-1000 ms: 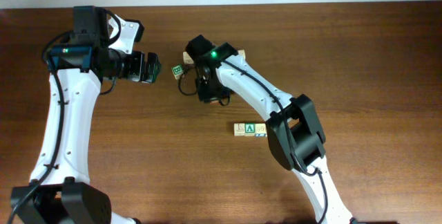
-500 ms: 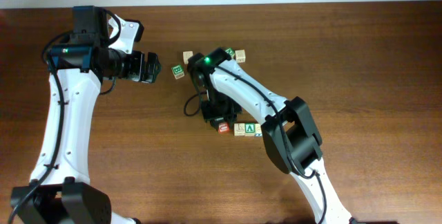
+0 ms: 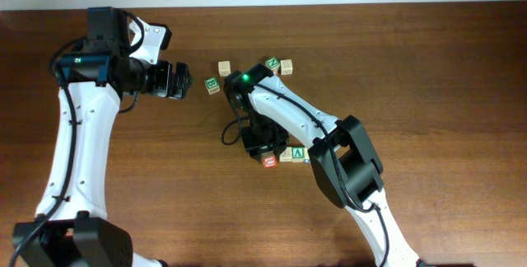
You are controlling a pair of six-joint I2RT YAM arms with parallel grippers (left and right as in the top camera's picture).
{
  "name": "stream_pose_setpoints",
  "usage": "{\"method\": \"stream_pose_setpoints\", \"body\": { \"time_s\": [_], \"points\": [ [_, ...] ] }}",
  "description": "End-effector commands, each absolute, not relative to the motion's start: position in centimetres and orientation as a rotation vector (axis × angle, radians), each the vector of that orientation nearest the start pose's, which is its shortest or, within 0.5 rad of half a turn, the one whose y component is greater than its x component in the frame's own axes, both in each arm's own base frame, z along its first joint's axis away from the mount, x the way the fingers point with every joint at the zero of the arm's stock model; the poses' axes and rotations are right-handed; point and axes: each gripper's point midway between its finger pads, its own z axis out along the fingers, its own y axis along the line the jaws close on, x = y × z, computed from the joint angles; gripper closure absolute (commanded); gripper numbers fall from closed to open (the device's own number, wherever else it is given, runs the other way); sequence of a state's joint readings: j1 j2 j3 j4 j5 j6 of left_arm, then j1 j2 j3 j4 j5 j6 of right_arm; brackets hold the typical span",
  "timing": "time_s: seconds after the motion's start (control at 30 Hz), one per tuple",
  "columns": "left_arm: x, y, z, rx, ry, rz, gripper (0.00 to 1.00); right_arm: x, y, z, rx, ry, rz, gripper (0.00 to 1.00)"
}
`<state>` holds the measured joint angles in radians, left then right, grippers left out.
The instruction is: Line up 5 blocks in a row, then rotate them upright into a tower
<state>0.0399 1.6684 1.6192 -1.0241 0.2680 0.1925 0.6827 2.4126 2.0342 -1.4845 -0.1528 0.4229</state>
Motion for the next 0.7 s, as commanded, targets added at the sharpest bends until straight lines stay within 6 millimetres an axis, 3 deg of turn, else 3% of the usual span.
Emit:
{"method": "stream_pose_setpoints", "body": {
  "time_s": [0.0, 0.27, 0.33, 0.4, 0.47, 0.57, 0.67],
  "points": [
    [41.3, -2.9, 21.8, 0.287, 2.578, -0.265, 0.01, 29.7, 27.8, 3.7, -0.407, 3.396, 0.019, 0.58],
    [41.3, -2.9, 21.8, 0.287, 2.578, -0.265, 0.01, 31.9, 29.5, 7.4, -0.423, 3.291, 0.117, 0.62],
    [41.3, -2.9, 21.8, 0.287, 2.578, -0.265, 0.01, 31.4, 29.2, 8.2, -0.429, 3.308, 0.102, 0.7],
    [41.3, -2.9, 21.8, 0.287, 2.578, -0.265, 0.01, 29.6, 28.8, 8.6, -0.518, 3.37, 0.098, 0.88],
    [41.3, -2.9, 21.8, 0.287, 2.579, -0.265, 0.01, 28.2, 28.2, 8.6, -0.576, 3.418, 0.056, 0.96],
    [41.3, -2.9, 21.8, 0.287, 2.578, -0.265, 0.01, 27.1, 28.5, 8.2, -0.641, 3.427, 0.014, 0.96],
    [41.3, -2.9, 21.8, 0.287, 2.578, -0.265, 0.01, 27.8, 28.1, 9.4, -0.582, 3.361, -0.052, 0.95]
  ]
}}
